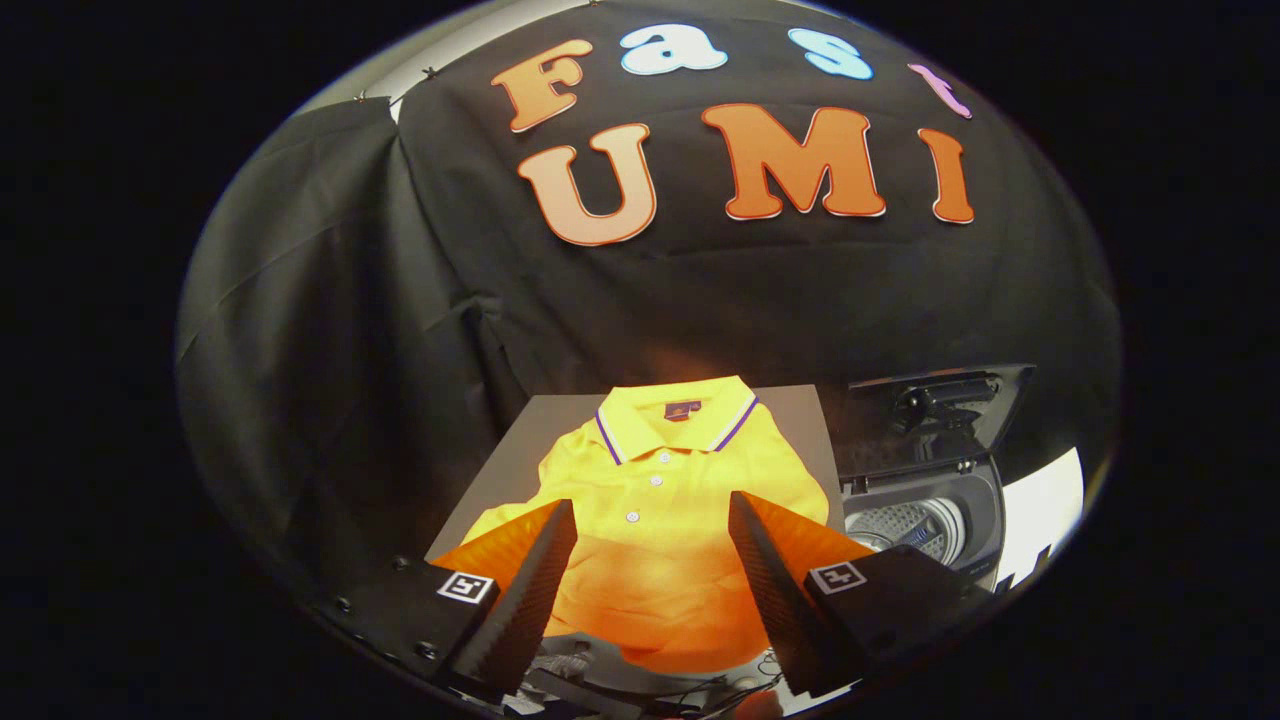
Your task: Put the clothes into the washing machine and then close the washing machine lid.
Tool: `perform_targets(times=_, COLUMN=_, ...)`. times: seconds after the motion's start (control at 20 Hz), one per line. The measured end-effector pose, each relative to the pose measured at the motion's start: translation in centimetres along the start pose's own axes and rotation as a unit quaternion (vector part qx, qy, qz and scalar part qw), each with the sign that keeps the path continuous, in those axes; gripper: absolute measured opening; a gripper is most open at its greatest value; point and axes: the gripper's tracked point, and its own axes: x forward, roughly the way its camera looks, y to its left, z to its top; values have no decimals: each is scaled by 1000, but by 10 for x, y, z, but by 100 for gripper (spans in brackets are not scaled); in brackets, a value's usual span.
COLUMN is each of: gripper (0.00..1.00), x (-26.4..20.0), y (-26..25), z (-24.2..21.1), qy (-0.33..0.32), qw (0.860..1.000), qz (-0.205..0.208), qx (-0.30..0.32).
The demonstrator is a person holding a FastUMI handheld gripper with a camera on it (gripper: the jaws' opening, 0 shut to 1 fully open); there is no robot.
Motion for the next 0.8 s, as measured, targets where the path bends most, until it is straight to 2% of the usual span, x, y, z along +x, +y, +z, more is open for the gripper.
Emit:
perform_targets(times=0.45, gripper=99, x=58, y=13, z=-29, qy=49, qw=993, qz=-110, qx=5)
perform_targets(times=0.65, gripper=99, x=78, y=13, z=-52, qy=95, qw=986, qz=-139, qx=5)
perform_targets(times=0.8, gripper=99, x=85, y=14, z=-57, qy=103, qw=982, qz=-158, qx=-12)
